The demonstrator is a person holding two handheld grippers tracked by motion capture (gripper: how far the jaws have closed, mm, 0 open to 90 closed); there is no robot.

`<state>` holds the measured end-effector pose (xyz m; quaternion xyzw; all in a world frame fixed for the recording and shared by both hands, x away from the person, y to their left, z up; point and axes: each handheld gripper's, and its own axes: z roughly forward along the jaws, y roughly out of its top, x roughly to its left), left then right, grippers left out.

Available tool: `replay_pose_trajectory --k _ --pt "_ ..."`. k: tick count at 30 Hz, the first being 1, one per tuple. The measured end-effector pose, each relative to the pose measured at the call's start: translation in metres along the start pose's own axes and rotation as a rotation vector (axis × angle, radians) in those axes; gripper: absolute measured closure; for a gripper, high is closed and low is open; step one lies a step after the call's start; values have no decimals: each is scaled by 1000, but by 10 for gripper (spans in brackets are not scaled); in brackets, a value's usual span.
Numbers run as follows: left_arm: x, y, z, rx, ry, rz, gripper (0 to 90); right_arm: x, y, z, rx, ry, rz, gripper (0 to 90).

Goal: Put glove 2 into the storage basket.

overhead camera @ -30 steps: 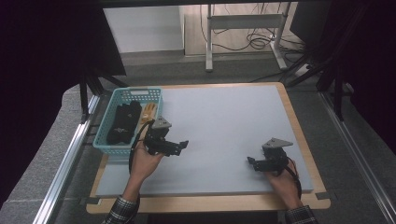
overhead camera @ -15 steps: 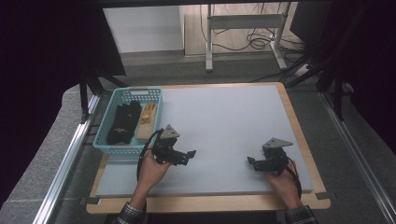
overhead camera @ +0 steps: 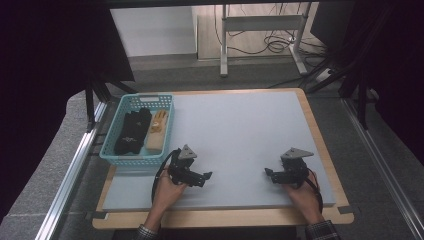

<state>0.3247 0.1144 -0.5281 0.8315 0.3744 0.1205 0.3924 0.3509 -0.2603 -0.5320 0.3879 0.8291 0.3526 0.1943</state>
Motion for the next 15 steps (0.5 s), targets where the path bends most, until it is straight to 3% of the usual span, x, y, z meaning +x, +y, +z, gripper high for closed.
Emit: replay_pose_trajectory --k 7,15 --pt "1 -13 14 70 42 9 0 0 0 0 -1 -1 -1 184" --pt "0 -13 15 86 56 24 0 0 0 0 0 0 0 183"
